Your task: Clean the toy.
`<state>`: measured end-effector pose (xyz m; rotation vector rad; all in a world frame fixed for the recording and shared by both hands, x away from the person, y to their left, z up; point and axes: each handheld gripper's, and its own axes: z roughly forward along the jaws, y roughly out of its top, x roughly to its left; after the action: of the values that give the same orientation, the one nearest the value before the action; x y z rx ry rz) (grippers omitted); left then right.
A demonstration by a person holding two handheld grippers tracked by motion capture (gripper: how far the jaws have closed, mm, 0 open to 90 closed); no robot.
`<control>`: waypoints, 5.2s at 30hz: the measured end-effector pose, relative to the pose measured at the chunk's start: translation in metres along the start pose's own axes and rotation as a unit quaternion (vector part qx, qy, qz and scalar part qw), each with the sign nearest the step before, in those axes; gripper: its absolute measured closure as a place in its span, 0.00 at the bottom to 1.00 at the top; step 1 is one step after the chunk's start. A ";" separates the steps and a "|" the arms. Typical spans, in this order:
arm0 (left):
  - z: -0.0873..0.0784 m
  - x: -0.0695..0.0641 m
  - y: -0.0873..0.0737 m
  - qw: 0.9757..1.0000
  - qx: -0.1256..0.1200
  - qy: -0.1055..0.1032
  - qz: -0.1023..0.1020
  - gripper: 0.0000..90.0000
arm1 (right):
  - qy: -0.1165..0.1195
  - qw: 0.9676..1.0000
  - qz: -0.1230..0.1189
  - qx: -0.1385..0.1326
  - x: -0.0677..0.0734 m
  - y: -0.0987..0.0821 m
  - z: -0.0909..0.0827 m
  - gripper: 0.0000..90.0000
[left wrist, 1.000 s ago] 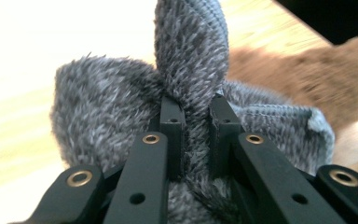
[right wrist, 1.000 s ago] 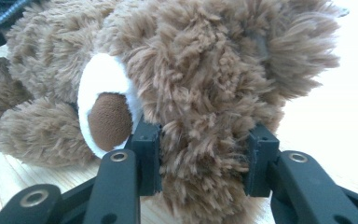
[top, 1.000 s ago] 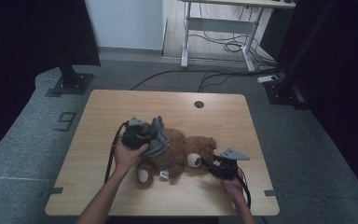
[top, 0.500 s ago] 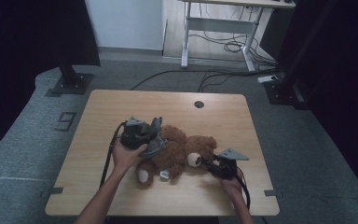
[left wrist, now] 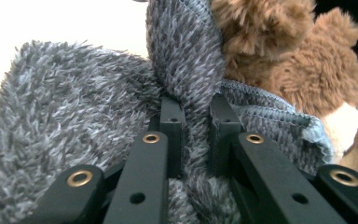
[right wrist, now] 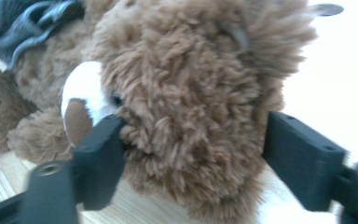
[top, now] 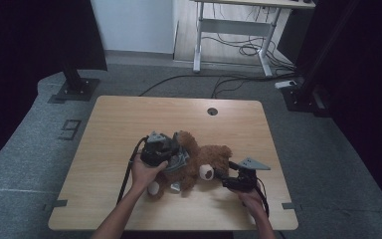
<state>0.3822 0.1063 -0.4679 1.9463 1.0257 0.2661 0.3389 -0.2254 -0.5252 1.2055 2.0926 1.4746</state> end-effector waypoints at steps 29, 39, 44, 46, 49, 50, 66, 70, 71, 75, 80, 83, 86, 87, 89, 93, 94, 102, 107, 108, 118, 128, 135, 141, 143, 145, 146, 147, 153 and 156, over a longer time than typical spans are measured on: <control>-0.062 0.042 -0.031 0.996 -0.031 -0.009 -0.078 0.85 | 0.032 0.997 0.014 0.068 0.007 0.029 0.024 0.54; -0.038 0.043 -0.036 0.990 0.008 -0.058 -0.127 0.86 | 0.021 0.999 -0.017 0.028 0.017 0.022 0.020 0.62; -0.032 0.034 -0.027 0.990 -0.012 -0.064 -0.124 0.87 | 0.011 1.000 -0.023 0.011 0.021 0.021 0.022 0.65; -0.031 0.029 -0.023 0.991 -0.015 -0.065 -0.115 0.87 | 0.013 1.000 -0.021 0.003 0.021 0.020 0.022 0.65; -0.032 0.021 -0.019 0.994 -0.016 -0.061 -0.092 0.87 | 0.013 1.000 -0.021 -0.004 0.021 0.018 0.020 0.65; -0.034 0.018 -0.018 0.994 -0.020 -0.062 -0.086 0.87 | 0.014 1.000 -0.021 -0.006 0.020 0.017 0.020 0.65; -0.025 -0.031 -0.050 0.991 0.033 -0.129 -0.031 0.88 | -0.012 1.000 0.010 -0.025 0.018 0.019 0.025 0.66; -0.005 -0.031 -0.065 0.990 0.069 -0.121 -0.028 0.88 | -0.013 0.999 0.009 -0.032 0.018 0.022 0.029 0.67; -0.001 -0.029 -0.066 0.990 0.069 -0.119 -0.031 0.88 | -0.013 0.999 0.006 -0.035 0.019 0.023 0.030 0.67; 0.008 -0.021 -0.060 0.994 0.065 -0.085 -0.025 0.88 | -0.009 0.999 -0.003 -0.051 0.019 0.028 0.031 0.67; 0.022 -0.008 -0.050 0.995 0.066 -0.068 -0.041 0.88 | -0.004 0.997 -0.025 -0.070 0.018 0.038 0.036 0.67; 0.025 -0.006 -0.048 0.994 0.068 -0.071 -0.044 0.88 | -0.003 0.997 -0.040 -0.070 0.014 0.035 0.038 0.67; 0.020 -0.008 -0.050 0.993 0.071 -0.081 -0.042 0.88 | 0.001 0.997 -0.048 -0.068 0.009 0.028 0.037 0.66; 0.016 -0.009 -0.051 0.993 0.069 -0.087 -0.043 0.88 | 0.002 0.997 -0.050 -0.066 0.008 0.025 0.036 0.65; 0.004 -0.009 -0.051 0.993 0.059 -0.094 -0.041 0.87 | 0.001 0.997 -0.056 -0.061 0.007 0.019 0.035 0.65; -0.021 -0.008 -0.045 0.994 0.027 -0.103 -0.040 0.87 | 0.003 0.996 -0.061 -0.063 0.005 0.010 0.031 0.64; -0.039 -0.005 -0.036 0.994 0.000 -0.101 -0.042 0.87 | 0.003 0.996 -0.068 -0.062 0.006 0.009 0.030 0.64; -0.051 0.002 0.023 0.997 -0.046 -0.057 -0.031 0.87 | 0.007 0.994 -0.085 -0.063 0.006 0.005 0.028 0.63; -0.028 0.006 0.039 0.998 -0.028 -0.048 -0.043 0.86 | 0.011 0.994 -0.088 -0.063 0.005 0.005 0.027 0.62; -0.018 0.007 0.042 0.997 -0.020 -0.050 -0.046 0.86 | 0.013 0.994 -0.089 -0.064 0.004 0.004 0.027 0.62; 0.014 0.003 0.021 0.997 0.026 -0.063 -0.045 0.87 | 0.006 0.994 -0.095 -0.061 0.006 0.005 0.025 0.44; 0.005 -0.006 -0.002 0.996 0.004 -0.073 -0.047 0.88 | 0.012 0.997 -0.007 -0.075 0.007 0.026 -0.004 0.15; -0.005 -0.012 -0.016 0.996 -0.008 -0.081 -0.043 0.88 | 0.017 1.000 0.021 -0.010 0.006 0.028 0.010 0.14; -0.010 -0.018 -0.023 0.996 -0.014 -0.076 -0.037 0.88 | 0.030 0.999 0.039 -0.013 0.008 0.015 0.004 0.13; -0.011 -0.020 -0.026 0.996 -0.015 -0.079 -0.036 0.88 | 0.027 0.999 0.032 -0.009 0.012 0.013 0.001 0.14; -0.013 -0.021 -0.029 0.996 -0.014 -0.085 -0.039 0.88 | 0.021 0.999 0.033 0.005 0.013 0.013 0.001 0.15; -0.014 -0.022 -0.031 0.995 -0.013 -0.087 -0.040 0.88 | 0.021 0.999 0.032 0.007 0.014 0.012 0.001 0.16; -0.015 -0.022 -0.033 0.995 -0.013 -0.090 -0.040 0.87 | 0.019 0.999 0.029 0.014 0.014 0.011 0.002 0.18; -0.022 -0.025 -0.029 0.994 -0.007 -0.098 -0.041 0.86 | 0.004 0.999 0.031 0.018 0.013 0.005 0.006 0.27; -0.029 -0.032 -0.012 0.995 -0.017 -0.096 -0.025 0.86 | 0.007 1.000 0.020 0.018 0.014 0.004 0.006 0.34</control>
<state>0.3394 0.1032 -0.4539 1.8715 0.9363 0.0666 0.3363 -0.2106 -0.5218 1.2617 2.1234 1.4738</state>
